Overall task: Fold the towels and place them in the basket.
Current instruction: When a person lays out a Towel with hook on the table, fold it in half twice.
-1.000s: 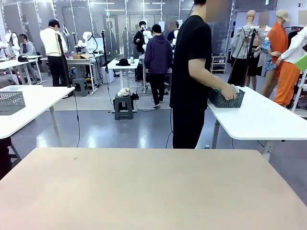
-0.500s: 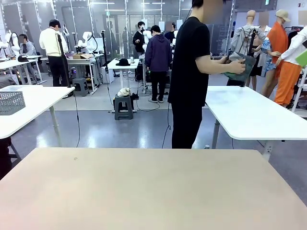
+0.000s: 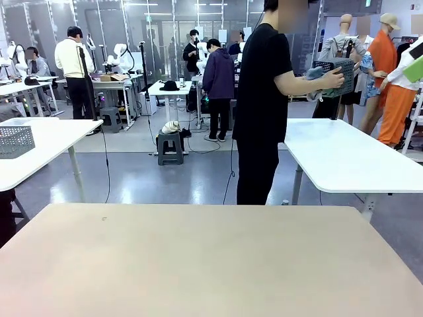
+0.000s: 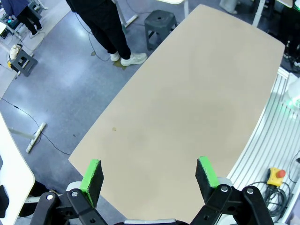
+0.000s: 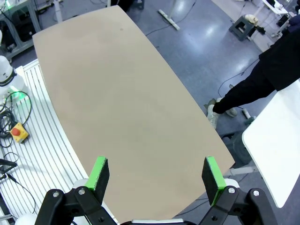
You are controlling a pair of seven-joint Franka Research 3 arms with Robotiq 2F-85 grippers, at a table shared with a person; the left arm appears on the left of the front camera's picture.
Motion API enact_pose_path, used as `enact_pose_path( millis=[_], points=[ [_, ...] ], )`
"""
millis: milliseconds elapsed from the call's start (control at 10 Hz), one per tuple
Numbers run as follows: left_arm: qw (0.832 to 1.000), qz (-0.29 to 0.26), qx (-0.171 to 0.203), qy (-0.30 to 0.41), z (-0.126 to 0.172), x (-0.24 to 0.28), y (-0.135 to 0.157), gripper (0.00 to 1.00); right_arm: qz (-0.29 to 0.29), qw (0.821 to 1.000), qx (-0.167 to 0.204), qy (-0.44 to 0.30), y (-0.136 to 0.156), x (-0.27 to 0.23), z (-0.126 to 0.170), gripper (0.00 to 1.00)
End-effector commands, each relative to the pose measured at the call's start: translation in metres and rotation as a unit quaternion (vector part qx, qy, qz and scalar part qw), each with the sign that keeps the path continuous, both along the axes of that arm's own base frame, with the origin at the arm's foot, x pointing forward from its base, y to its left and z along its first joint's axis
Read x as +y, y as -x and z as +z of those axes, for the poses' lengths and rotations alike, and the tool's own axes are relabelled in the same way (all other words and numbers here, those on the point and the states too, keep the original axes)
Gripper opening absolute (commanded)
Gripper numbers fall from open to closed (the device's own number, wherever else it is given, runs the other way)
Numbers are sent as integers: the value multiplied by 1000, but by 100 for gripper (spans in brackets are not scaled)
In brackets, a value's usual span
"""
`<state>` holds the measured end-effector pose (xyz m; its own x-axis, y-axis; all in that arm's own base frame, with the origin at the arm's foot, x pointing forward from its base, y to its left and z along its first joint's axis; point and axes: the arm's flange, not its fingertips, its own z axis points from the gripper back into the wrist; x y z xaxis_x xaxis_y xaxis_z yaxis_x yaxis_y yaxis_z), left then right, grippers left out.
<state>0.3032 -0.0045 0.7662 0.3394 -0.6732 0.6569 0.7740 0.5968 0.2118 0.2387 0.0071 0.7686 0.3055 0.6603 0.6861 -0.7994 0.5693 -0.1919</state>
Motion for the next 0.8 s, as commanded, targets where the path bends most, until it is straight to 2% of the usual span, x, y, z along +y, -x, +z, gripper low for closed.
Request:
enact_pose_path(
  millis=[0,400,500,700],
  points=[
    [1000,-3,-1,2,0,-1,0,100,29,1000,9,-3,-5,-6,3,100],
    [1000,-3,-1,2,0,-1,0,100,45,999,15,0,-3,-4,2,100],
    [1000,-3,-1,2,0,-1,0,100,21,1000,11,0,-1,1,-2,100],
    [1000,-3,-1,2,0,-1,0,100,21,1000,11,0,-1,1,-2,100]
  ],
)
